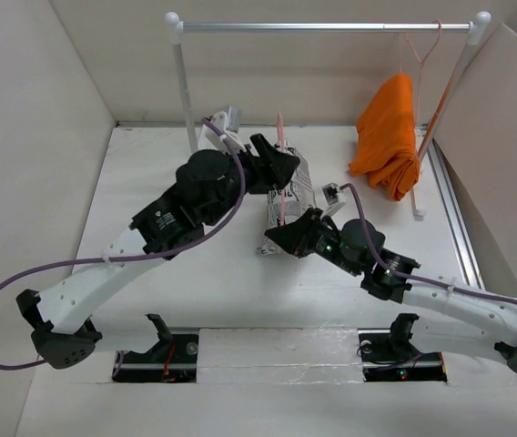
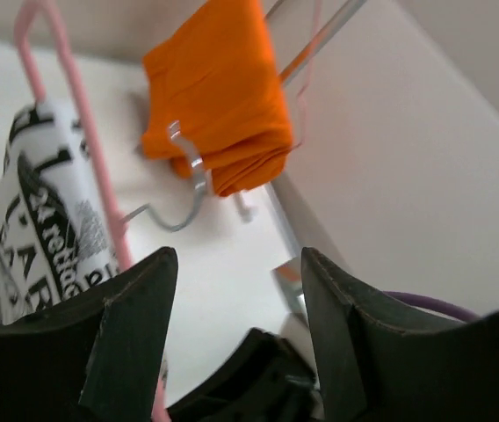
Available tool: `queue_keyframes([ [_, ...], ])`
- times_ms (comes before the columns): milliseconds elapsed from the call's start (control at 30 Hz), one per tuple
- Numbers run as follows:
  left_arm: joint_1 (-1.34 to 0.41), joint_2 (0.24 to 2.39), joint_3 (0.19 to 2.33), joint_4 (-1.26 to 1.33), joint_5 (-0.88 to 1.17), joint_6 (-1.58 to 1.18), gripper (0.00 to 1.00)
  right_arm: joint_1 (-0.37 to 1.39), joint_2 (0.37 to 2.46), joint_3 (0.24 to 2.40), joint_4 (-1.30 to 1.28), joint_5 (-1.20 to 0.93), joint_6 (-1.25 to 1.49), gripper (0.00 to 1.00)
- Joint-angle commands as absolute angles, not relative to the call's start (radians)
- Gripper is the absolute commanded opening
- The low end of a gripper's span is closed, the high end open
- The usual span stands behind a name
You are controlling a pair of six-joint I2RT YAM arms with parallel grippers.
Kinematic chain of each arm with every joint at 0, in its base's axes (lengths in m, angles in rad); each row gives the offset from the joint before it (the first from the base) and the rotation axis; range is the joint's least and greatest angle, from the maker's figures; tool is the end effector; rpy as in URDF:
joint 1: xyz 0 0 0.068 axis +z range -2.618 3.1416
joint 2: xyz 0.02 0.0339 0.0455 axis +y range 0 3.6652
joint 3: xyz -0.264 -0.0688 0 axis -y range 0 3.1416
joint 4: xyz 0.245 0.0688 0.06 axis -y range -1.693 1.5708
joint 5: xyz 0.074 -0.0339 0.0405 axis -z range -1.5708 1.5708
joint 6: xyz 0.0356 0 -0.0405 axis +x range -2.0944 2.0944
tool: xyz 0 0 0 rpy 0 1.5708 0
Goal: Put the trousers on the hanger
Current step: Place the hanger at the clothesline.
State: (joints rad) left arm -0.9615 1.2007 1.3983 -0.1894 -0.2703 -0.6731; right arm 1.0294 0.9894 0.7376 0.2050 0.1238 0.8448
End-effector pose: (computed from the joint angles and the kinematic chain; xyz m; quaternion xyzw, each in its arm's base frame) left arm 0.1573 -0.2088 0.4674 0.0056 0.7043 -0.4482 0.5505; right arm 0.1256 0.2004 0.3261 -0.0240 0.7229 0.5288 0.4441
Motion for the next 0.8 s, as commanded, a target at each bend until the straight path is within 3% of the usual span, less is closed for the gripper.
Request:
queue_keyframes([
  [0,-0.959,1.166,1.532,-0.13,-0.227,-0.568,0.54,0.983,0.957,0.798,0.408,0.074,0.876,0.0],
  [233,-0.959,1.129,1.602,-0.115,-0.271,-0.499,0.56,0.806,0.976,0.893,0.408,-0.075,0.888,0.0],
  [367,-0.959,1.112,1.56,-0.121,-0.317,-0.494,0.56,0.683,1.011,1.049,0.336,-0.141,0.835,0.0],
  [567,-0.959,1.06,1.323,-0.127,-0.336,-0.558,0.55,0.393,1.136,1.27,0.259,-0.32,0.75,0.0],
  [767,-0.959,1.014,1.189,-0.14,-0.305,-0.618,0.55,0.213,1.283,1.385,0.274,-0.423,0.724,0.0],
])
